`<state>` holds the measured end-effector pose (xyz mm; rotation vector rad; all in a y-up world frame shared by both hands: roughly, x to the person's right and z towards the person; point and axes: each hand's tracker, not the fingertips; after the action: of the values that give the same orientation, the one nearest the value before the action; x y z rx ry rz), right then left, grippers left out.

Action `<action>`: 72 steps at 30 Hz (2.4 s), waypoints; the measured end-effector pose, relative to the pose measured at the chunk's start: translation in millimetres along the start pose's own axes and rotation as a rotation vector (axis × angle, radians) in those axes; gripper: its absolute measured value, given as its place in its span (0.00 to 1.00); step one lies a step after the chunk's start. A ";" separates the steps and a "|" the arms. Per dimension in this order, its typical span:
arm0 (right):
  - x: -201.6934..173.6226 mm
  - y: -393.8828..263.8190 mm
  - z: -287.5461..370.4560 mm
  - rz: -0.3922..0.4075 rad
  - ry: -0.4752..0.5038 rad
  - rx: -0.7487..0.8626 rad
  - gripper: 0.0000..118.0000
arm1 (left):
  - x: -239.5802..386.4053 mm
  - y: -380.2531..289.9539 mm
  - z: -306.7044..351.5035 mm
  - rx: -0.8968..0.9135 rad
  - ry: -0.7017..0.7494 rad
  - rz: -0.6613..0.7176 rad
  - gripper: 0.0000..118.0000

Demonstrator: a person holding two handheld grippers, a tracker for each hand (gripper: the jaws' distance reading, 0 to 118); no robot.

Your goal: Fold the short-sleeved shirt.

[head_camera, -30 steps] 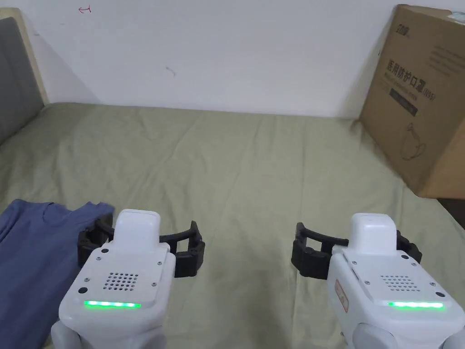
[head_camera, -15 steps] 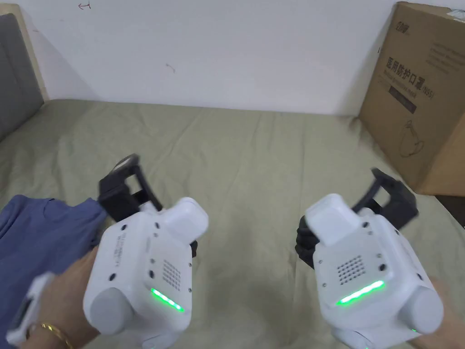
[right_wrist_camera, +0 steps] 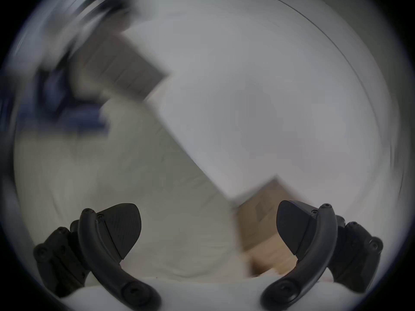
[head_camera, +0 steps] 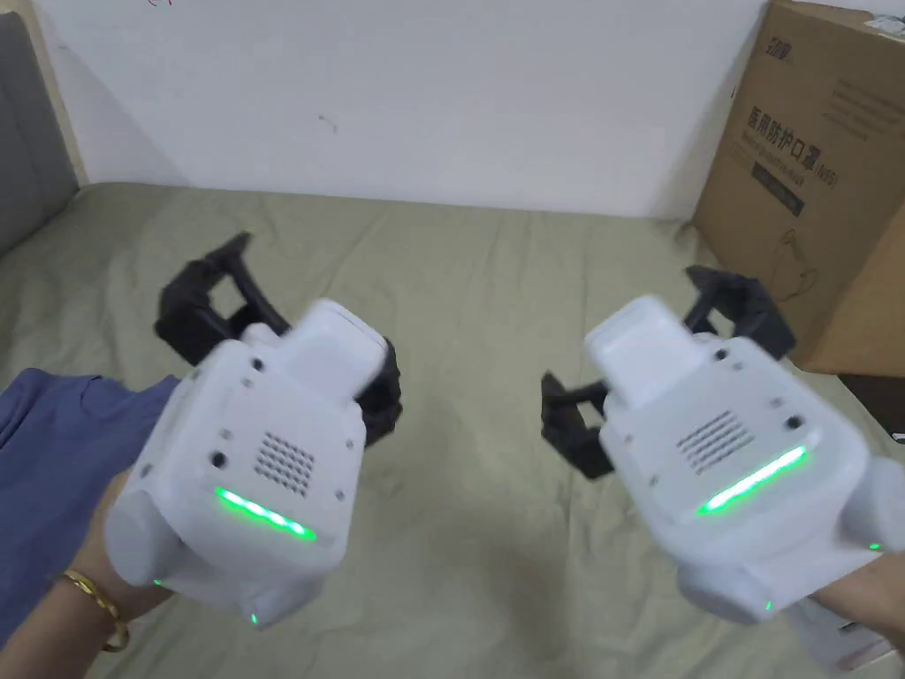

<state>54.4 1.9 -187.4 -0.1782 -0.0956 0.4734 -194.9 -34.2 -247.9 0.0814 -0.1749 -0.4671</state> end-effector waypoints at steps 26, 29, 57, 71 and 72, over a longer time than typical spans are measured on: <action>-8.5 -56.1 3.4 -0.509 -0.056 -0.117 0.53 | 6.4 -31.2 11.1 -0.139 0.015 0.403 0.98; -6.6 -55.3 2.1 -0.536 -0.081 -0.107 0.12 | 6.5 -25.4 14.0 -0.145 -0.002 0.380 0.79; -3.9 -42.8 13.1 -0.515 -0.076 -0.060 0.00 | 3.8 -19.8 18.7 -0.145 -0.002 0.398 0.00; -27.6 -18.1 0.9 -0.466 0.025 -0.020 0.00 | -24.6 -28.9 31.8 -0.168 0.075 0.413 0.00; -33.5 -14.2 -1.4 -0.462 0.042 -0.013 0.00 | -31.1 -31.0 34.7 -0.169 0.096 0.410 0.00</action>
<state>31.2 -26.1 -187.7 -0.1725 -0.0953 0.0085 -242.4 -49.0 -222.1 -0.0968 -0.0541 -0.0677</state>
